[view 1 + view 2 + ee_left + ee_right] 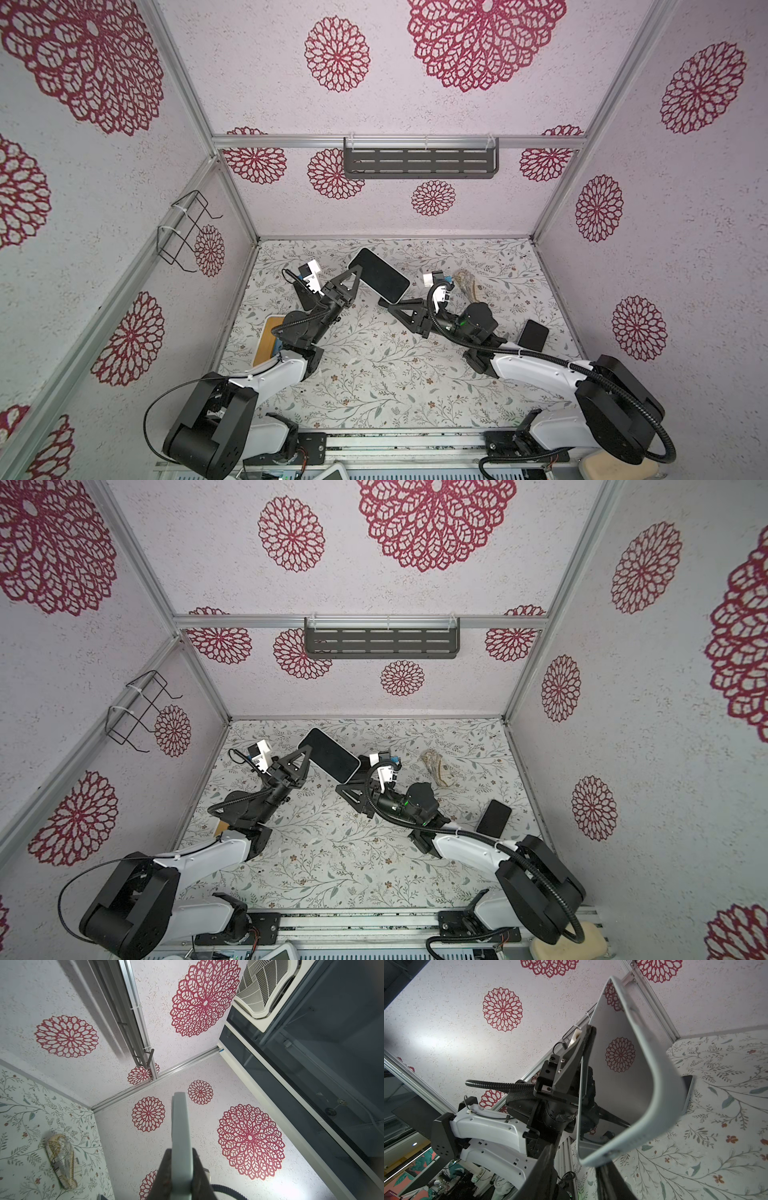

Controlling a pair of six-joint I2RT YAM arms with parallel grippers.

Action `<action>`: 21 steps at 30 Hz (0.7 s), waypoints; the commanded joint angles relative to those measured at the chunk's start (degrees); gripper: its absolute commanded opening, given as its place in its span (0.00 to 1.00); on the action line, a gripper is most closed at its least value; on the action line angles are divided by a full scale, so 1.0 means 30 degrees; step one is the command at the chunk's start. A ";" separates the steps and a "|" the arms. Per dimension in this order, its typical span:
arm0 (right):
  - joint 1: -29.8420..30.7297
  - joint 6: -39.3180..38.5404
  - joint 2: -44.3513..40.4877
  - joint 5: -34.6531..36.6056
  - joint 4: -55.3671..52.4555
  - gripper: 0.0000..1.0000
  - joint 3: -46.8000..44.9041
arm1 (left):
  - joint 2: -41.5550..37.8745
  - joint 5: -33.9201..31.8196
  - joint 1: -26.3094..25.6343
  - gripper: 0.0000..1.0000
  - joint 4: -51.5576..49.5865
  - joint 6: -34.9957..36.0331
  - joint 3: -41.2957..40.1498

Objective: Take the phone out of the phone case
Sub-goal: Remove the phone case from the phone.

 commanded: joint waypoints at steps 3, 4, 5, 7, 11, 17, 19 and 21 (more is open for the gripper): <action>0.0038 -0.0093 -0.0533 0.0314 0.1311 0.30 0.0210 | 0.0041 0.0169 -0.0207 0.00 0.1670 -0.0099 -0.0071; 0.0038 -0.0066 -0.0533 0.0359 0.1327 0.27 0.0214 | 0.0068 0.0179 -0.0200 0.00 0.1726 -0.0127 -0.0116; 0.0037 -0.0063 -0.0503 0.0374 0.1313 0.26 0.0265 | 0.0070 0.0155 -0.0205 0.00 0.1797 -0.0128 -0.0173; 0.0009 -0.0019 -0.0435 0.0418 0.1396 0.22 0.0298 | 0.0099 0.0126 -0.0226 0.00 0.1917 -0.0158 -0.0278; -0.0025 0.0021 -0.0355 0.0579 0.1456 0.14 0.0360 | 0.0154 0.0288 -0.0206 0.00 0.2098 -0.0153 -0.0382; -0.0021 -0.0212 -0.0106 0.0375 0.1469 0.07 0.0291 | 0.0385 0.0276 -0.0183 0.00 0.2184 -0.0468 -0.0386; -0.0005 -0.0810 -0.0147 0.0204 0.0926 0.07 0.0172 | 0.0370 0.0343 -0.0140 0.00 0.1803 -0.0752 -0.0253; 0.0001 -0.1806 -0.0386 0.0245 -0.0125 0.07 -0.0010 | 0.0213 0.0452 -0.0111 0.00 0.0924 -0.0968 -0.0051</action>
